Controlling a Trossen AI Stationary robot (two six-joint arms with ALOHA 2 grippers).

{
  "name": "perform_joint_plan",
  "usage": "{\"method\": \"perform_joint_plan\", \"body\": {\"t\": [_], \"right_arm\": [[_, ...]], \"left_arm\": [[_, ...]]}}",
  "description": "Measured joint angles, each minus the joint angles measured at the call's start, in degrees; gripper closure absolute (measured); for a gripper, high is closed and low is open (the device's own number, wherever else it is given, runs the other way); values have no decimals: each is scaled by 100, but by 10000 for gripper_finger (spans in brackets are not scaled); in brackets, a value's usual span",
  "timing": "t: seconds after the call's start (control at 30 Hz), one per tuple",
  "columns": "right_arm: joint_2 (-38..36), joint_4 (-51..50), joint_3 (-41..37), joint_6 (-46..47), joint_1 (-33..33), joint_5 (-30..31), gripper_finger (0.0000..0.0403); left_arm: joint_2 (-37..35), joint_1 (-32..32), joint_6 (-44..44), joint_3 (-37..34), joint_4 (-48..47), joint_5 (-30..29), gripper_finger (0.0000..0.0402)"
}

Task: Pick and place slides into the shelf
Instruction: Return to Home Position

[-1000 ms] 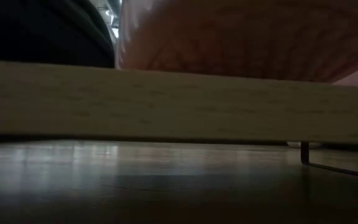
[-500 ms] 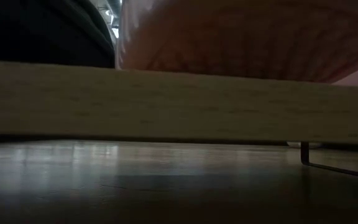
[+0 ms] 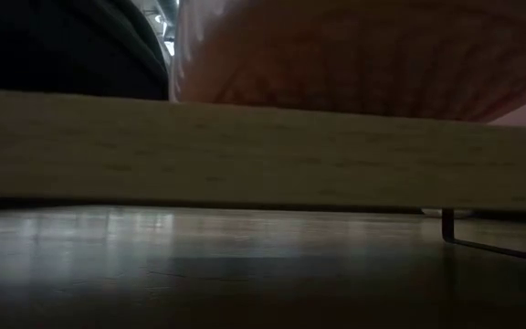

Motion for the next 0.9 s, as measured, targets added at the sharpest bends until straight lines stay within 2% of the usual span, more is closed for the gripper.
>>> {"method": "perform_joint_plan", "body": {"t": [0.2, 0.43, 0.63, 0.77, 0.9], "right_arm": [[-1191, 1710, -1605, -349, -174, -206, 401], [-2894, 3927, -3546, -1356, -486, -954, 401], [-4157, 5649, -5262, -1750, -971, -1828, 399], [-4744, 6709, -6227, -1906, -1215, -2372, 400], [-5123, 7113, -6821, -1900, -1313, -2491, 398]], "left_arm": [[-125, -42, -70, 0, 2, 7, 401], [-187, -42, -357, 127, -20, 195, 401], [-384, -45, -204, 431, -36, 678, 401], [-838, -73, -464, 468, -397, 847, 401], [-1490, -207, -634, 468, -780, 828, 401]]}}
